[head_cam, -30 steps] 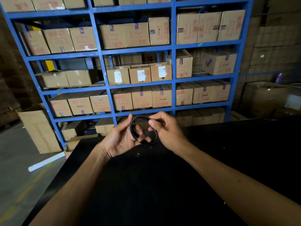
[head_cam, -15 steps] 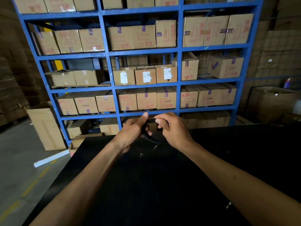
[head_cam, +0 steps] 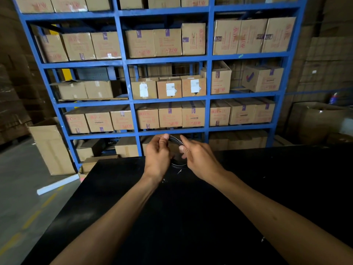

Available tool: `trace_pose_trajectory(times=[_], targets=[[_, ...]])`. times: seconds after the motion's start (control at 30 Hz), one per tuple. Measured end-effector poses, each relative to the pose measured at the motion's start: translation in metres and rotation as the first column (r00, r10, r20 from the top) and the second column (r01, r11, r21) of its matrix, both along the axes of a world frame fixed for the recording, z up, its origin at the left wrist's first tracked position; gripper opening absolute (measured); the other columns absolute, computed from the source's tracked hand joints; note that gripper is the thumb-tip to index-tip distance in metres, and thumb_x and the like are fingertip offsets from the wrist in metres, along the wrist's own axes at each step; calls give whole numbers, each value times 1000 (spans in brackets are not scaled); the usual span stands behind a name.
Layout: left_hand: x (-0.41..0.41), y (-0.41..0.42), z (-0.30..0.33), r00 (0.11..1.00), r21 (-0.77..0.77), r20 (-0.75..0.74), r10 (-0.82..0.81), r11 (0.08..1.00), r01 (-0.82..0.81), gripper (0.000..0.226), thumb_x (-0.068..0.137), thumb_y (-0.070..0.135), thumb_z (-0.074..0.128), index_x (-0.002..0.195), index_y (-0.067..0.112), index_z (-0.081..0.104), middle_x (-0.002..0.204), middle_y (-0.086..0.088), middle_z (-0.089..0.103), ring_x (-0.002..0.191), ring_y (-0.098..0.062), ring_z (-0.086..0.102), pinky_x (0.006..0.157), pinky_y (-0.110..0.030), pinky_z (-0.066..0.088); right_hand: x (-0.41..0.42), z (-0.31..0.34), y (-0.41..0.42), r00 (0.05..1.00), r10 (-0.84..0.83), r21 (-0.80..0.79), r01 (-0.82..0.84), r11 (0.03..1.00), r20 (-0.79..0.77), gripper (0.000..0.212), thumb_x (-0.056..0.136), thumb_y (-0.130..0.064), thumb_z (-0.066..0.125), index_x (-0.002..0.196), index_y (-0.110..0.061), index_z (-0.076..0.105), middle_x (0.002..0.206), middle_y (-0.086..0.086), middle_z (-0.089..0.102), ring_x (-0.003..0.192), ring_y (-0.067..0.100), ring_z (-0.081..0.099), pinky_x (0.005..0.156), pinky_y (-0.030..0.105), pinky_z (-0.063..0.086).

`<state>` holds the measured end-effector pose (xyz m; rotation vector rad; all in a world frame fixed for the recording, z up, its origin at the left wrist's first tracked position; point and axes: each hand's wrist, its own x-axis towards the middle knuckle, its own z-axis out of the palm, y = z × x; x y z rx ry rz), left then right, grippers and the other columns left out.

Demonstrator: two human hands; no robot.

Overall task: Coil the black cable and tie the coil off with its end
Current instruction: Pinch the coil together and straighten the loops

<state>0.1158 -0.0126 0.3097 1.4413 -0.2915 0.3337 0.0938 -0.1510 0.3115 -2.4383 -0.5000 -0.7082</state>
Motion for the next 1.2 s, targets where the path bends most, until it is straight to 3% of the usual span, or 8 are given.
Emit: trace_pose_trajectory(times=[0.13,0.27,0.43,0.53,0.77,0.9,1.03,1.2], targets=[[-3,-3,-4,999,-18,30,-16,1000,17,27,104,30,46,96,9,61,58,6,58,60,-13,58,58,-22,51,4,2,-2,994,-18,44,13,999,106,36,100,-13,56,136,-7,57,101,3,61,87,13,60,81,30,54],[-4,5,0,985,183,-149,-81,977,108,28,101,34,50,94,19,72,77,-5,72,84,-21,69,85,-37,53,11,-2,-17,993,-83,-54,88,995,86,36,92,2,62,127,-4,64,112,11,65,100,21,64,85,21,46],[0,20,15,970,500,-100,-222,832,242,27,97,44,56,100,28,78,91,8,78,88,-4,71,80,-15,51,11,-8,-20,994,-39,-183,57,982,100,43,86,7,66,128,-3,62,117,14,63,104,23,66,89,29,56],[2,10,12,976,406,-71,-206,888,217,17,96,18,63,105,12,77,84,-7,75,73,-22,64,76,-28,54,14,-9,-19,992,-44,-201,67,977,115,43,87,5,65,128,-6,62,115,13,63,97,25,65,78,25,50],[3,-15,-7,987,145,-158,-22,988,45,13,93,15,67,84,15,76,67,3,68,59,-6,56,56,-20,47,12,-8,-21,986,-111,97,100,990,121,13,95,-10,66,103,-4,74,92,11,71,77,15,62,72,28,54],[-5,-21,-11,1000,287,-4,11,958,-10,17,96,15,63,107,16,75,87,0,75,73,-12,67,69,-29,58,13,-9,-31,986,-149,15,148,989,81,13,97,-9,62,103,-4,72,94,9,65,82,16,59,69,20,41],[-7,-31,-12,986,532,161,42,838,-122,27,96,13,62,122,10,69,89,-4,73,75,-17,68,68,-29,58,10,-11,-41,980,-185,-12,186,982,75,10,98,-11,62,98,-5,70,95,9,64,85,21,64,73,31,53],[2,-65,-8,987,372,-159,-22,925,80,18,96,14,61,109,10,74,82,-6,72,66,-15,66,64,-30,60,8,-22,-63,968,-244,32,243,969,55,9,97,-7,61,94,-5,69,95,11,66,87,21,64,75,30,53]])
